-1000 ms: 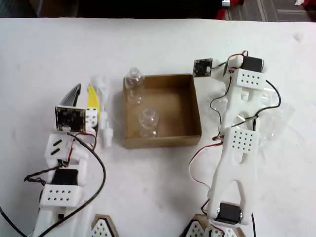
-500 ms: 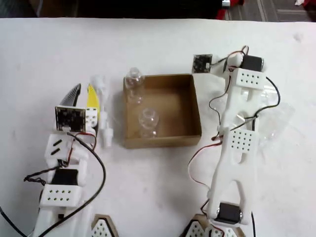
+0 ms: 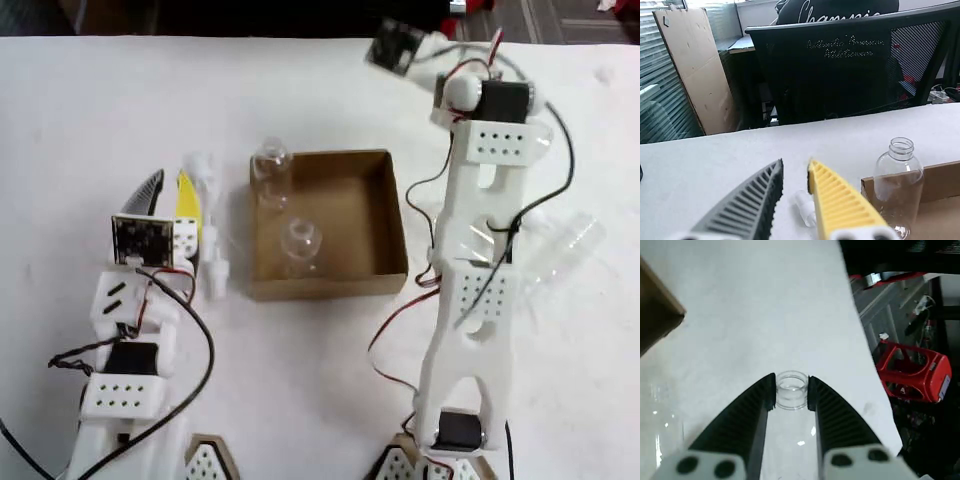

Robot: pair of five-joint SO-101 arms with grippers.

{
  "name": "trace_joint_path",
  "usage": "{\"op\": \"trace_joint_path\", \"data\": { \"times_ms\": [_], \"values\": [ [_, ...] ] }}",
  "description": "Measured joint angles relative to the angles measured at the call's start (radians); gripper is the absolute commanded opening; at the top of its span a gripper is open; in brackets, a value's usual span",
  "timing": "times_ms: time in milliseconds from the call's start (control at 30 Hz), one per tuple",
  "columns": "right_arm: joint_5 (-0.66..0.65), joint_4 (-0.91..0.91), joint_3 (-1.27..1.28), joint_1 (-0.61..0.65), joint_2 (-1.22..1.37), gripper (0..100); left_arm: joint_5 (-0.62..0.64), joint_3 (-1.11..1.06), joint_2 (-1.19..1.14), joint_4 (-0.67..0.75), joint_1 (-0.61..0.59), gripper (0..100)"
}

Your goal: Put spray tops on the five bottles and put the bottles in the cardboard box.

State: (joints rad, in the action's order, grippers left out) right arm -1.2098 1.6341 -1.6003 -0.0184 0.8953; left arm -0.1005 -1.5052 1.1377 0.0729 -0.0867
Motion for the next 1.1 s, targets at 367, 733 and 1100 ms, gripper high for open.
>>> {"op": "trace_joint_path", "data": {
  "times_ms": [367,733,1100],
  "values": [
    [0.580,0.064,0.000,0.086,-0.342,1.6,0.000,0.000,0.000,0.000,0.000,8],
    [1.048,0.069,-0.002,0.084,-0.388,1.6,0.000,0.000,0.000,0.000,0.000,8],
    [1.163,0.072,0.391,0.219,-0.775,1.6,0.000,0.000,0.000,0.000,0.000,8]
  ]
}}
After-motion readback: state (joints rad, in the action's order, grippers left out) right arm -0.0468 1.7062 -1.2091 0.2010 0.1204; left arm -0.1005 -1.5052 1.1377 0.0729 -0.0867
